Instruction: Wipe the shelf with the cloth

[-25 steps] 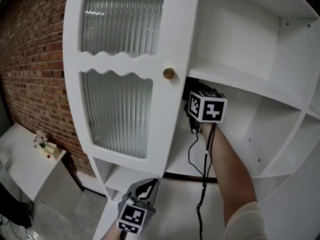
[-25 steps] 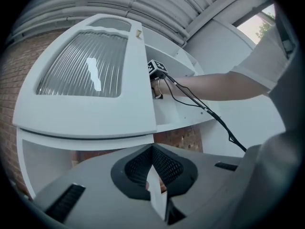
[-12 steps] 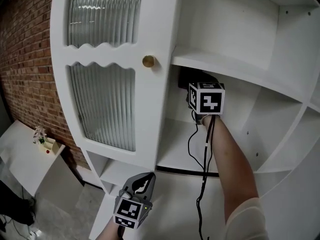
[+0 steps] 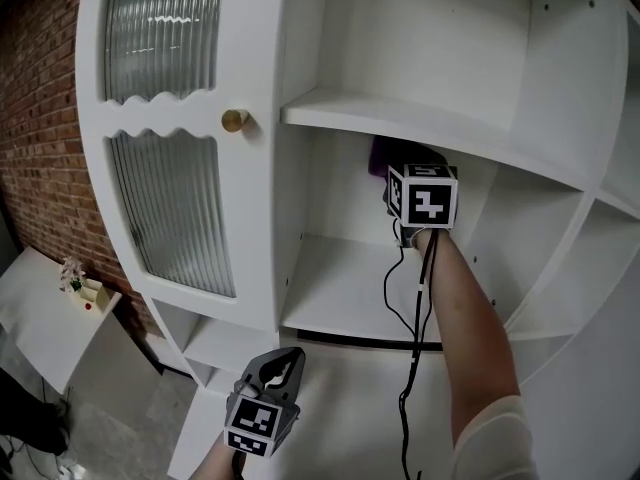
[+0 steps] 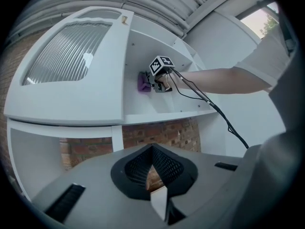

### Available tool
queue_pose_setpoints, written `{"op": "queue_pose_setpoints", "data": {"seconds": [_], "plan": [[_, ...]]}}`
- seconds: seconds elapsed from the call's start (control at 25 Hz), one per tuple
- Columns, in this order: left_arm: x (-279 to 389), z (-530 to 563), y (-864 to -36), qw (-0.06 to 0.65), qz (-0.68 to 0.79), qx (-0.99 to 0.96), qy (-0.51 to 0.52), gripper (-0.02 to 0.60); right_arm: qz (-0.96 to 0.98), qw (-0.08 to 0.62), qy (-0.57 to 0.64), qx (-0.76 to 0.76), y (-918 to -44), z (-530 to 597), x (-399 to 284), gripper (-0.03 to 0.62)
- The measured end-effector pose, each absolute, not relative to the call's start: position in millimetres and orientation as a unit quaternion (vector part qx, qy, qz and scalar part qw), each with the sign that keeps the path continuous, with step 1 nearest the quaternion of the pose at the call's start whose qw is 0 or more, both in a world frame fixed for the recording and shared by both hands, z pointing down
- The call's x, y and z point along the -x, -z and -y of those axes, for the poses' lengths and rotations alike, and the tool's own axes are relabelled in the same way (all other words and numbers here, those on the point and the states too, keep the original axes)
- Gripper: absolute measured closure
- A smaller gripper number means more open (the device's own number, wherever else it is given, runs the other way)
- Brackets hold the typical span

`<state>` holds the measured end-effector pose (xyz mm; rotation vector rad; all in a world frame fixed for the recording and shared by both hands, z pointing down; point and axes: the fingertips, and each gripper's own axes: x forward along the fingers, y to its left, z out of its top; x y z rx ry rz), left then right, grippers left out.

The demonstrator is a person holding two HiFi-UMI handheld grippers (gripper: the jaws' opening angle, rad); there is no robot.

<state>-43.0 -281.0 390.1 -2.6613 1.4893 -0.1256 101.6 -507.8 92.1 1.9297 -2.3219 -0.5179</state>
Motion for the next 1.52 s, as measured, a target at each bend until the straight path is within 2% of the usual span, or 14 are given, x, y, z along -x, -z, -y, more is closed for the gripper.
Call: {"op": "queue_pose_setpoints", "data": {"seconds": [0.24, 0.44, 0.72, 1.0, 1.12, 1.28, 1.52], "plan": [[13.2, 279.6, -388.6, 0.044, -0.476, 0.877, 0.045, 0.568, 0.727, 0.044, 0.174, -0.663, -90.2, 500.2, -159.2, 0.514], [-7.0, 278.5, -392.3, 0.042, -0.469, 0.881, 0.052, 0.568, 0.732, 0.024, 0.128, -0.668, -92.9, 498.4, -196.7, 0.514], [-22.5, 275.5, -398.7, 0.034, -0.464, 0.883, 0.058, 0.568, 0.64, 0.036, 0.126, -0.757, -89.9, 481.2, -265.9, 0.515], [-31.8, 273.0, -402.6, 0.029, -0.462, 0.884, 0.06, 0.568, 0.572, -0.012, 0.087, -0.816, -89.2, 469.4, -292.8, 0.52], [-24.0, 271.8, -401.0, 0.024, -0.468, 0.882, 0.053, 0.568, 0.562, -0.028, 0.074, -0.823, -92.1, 467.2, -295.5, 0.522], [-14.1, 272.4, -401.5, 0.023, -0.471, 0.88, 0.05, 0.568, 0.578, -0.011, 0.103, -0.809, -90.9, 463.1, -287.2, 0.52], [-8.5, 268.4, -402.8, 0.017, -0.463, 0.885, 0.046, 0.568, 0.649, -0.009, 0.096, -0.755, -105.8, 452.4, -230.2, 0.519]]}}
